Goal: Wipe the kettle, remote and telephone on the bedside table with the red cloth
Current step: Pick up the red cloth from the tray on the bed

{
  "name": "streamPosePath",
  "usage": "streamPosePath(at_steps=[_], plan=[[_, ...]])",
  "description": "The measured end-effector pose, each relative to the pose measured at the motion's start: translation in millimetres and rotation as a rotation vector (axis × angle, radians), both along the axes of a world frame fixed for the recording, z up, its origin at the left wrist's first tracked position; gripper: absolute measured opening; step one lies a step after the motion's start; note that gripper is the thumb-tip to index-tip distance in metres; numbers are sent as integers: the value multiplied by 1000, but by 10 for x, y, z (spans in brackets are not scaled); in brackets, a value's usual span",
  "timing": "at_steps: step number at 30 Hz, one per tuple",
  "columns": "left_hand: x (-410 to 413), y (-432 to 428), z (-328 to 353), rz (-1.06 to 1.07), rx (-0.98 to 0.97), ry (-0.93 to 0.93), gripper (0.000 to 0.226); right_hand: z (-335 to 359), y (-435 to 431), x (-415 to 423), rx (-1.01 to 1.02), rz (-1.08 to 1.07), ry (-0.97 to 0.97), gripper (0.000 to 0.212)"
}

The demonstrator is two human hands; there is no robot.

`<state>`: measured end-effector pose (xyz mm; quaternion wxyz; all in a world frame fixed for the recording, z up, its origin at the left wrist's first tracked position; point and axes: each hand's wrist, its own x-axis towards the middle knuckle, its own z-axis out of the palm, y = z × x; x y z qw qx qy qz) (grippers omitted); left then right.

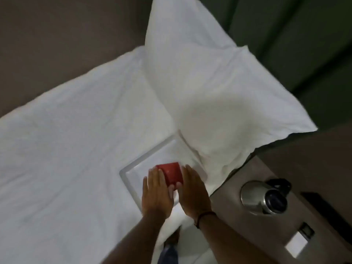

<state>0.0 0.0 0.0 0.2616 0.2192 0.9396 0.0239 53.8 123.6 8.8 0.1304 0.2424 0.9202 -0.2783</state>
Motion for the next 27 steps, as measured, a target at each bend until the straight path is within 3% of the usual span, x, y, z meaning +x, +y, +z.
streamPosePath(at_steps=[4, 7, 10, 13, 16, 18, 21, 24, 27], plan=[[-308, 59, -301, 376, 116, 21, 68, -299, -80, -413, -136, -172, -43, 65], [-437, 236, -454, 608, 162, -136, 64, -439, -83, -627, -182, -343, -108, 66], [-528, 337, -538, 830, 298, -268, 62, -502, 14, -783, -400, -516, -137, 59], [-509, 315, -465, 921, 469, -314, 50, -448, 122, -757, -524, -588, -135, 43], [-456, 223, -186, 958, 723, -444, 43, -212, 214, -586, -731, -645, 2, 28], [-389, 195, 68, 908, 788, -552, 41, -7, 289, -323, -896, -743, 95, 26], [-165, 290, 426, 751, 805, -723, 40, 245, 435, 301, -1197, -954, 170, 44], [257, 638, 628, 416, 738, -877, 36, 370, 549, 1056, -1609, -1007, 269, 59], [783, 1133, 585, 53, 647, -869, 40, 375, 647, 1808, -1784, -1143, 455, 51]])
